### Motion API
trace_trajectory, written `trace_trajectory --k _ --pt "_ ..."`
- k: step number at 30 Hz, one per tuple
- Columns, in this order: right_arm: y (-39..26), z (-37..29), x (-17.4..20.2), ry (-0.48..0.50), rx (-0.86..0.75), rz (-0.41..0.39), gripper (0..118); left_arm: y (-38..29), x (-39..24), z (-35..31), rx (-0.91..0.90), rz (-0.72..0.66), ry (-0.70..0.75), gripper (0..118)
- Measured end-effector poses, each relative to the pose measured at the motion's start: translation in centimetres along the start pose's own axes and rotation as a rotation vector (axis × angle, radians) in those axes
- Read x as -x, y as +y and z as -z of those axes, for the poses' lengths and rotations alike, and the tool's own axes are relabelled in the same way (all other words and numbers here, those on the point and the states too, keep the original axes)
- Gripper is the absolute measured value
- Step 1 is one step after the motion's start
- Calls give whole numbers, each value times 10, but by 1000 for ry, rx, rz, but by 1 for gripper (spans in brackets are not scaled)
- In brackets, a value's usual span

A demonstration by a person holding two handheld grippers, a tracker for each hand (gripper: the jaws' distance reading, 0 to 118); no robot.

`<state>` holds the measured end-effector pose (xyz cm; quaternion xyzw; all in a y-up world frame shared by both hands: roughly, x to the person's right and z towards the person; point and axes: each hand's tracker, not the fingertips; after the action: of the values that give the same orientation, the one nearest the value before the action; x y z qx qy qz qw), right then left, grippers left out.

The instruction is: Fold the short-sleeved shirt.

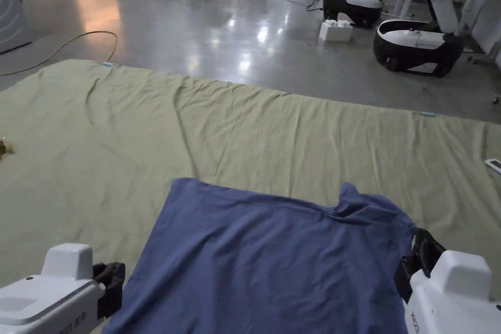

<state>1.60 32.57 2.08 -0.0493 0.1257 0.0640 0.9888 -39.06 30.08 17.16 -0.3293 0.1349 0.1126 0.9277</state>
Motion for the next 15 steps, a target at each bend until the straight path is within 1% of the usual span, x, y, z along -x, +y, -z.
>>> trace_trajectory --k 2,3,5,6,7,8,15 --pt "-5 1 2 12 25 2 0 -13 7 7 74 47 45 3" --pt "-6 2 4 18 36 -1 0 -20 11 11 96 48 71 8" --pt "-10 3 6 28 57 -6 0 -27 18 17 152 -2 86 24" --pt "-12 3 7 35 66 -8 0 -31 24 20 169 -40 82 41" --pt "-14 4 7 38 71 -13 0 -33 29 24 197 -68 74 52" --pt "-15 4 8 38 76 -18 0 -35 30 27 225 -88 72 58" --pt "-25 1 4 45 119 -38 0 -51 40 73 339 -94 142 59"
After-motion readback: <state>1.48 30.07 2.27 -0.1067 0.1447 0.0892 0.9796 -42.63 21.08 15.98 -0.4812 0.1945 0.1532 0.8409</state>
